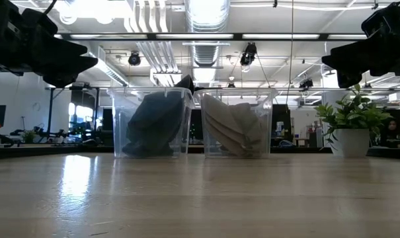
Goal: Pick and place caps into container
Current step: Return to home position
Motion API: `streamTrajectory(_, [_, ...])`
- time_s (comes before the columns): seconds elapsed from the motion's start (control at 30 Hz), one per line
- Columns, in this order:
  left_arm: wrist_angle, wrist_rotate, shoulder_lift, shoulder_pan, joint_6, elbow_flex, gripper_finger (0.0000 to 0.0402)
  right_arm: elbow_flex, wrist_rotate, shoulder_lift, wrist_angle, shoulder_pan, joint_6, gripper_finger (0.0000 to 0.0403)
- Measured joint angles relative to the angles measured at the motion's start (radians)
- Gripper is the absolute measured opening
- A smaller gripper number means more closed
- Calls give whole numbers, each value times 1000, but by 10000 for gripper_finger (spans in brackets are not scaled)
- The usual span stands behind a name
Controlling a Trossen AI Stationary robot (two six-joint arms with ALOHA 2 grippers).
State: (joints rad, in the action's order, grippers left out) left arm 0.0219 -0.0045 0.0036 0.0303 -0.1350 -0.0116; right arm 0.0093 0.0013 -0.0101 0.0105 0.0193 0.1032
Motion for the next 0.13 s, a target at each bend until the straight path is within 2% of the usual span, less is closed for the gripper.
streamTrajectory(0.13, [0, 0, 0, 0, 0, 0, 181, 0, 0, 0, 0, 0, 1, 121])
